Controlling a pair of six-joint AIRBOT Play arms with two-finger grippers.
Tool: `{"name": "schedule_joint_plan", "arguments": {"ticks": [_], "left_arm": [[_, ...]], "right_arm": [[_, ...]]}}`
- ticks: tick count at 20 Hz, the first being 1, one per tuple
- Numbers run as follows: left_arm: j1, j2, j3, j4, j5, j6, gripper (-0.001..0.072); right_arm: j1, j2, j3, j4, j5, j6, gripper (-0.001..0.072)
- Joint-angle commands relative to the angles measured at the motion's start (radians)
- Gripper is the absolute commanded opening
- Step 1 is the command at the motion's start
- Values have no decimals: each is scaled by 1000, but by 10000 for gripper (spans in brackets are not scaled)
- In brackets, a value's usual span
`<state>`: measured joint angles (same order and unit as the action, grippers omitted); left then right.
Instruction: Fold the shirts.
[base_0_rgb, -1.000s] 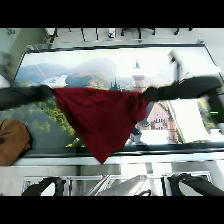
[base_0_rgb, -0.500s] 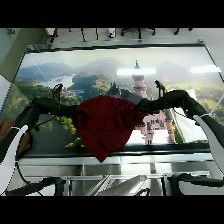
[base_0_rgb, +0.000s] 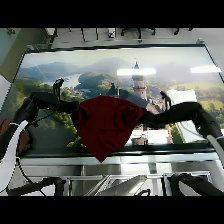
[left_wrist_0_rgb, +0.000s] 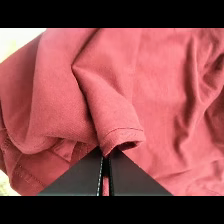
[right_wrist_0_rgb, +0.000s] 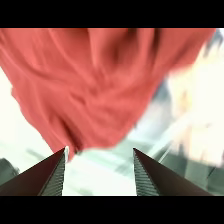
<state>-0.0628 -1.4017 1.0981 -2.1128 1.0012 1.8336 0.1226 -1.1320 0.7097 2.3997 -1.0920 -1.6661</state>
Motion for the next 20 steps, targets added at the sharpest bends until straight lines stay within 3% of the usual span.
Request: {"name": "schedule_joint_plan", "arguments": {"ticks": [1,6,10,11,13,17,20], "left_arm": [[-1,-1,4,0,16,-2,15],[-1,-1,4,0,23,-2,15],[-1,-1,4,0,28,-1,15],[-1,-1,4,0,30,-1,15],[-1,0,4,0,32,-1,15],[23,101,9,1,31,-1,15],[122,294,129,2,89,-1,15]], "right_arm": [[186,15,-192,51,200,90,463],[365,-131,-183,120,407,116,463],[386,-219,-113,127,420,110,457],[386,-227,-90,126,423,105,361],[386,-229,-52,126,449,96,43],[350,-156,76,109,356,21,23],[195,74,266,108,211,-25,23]]}}
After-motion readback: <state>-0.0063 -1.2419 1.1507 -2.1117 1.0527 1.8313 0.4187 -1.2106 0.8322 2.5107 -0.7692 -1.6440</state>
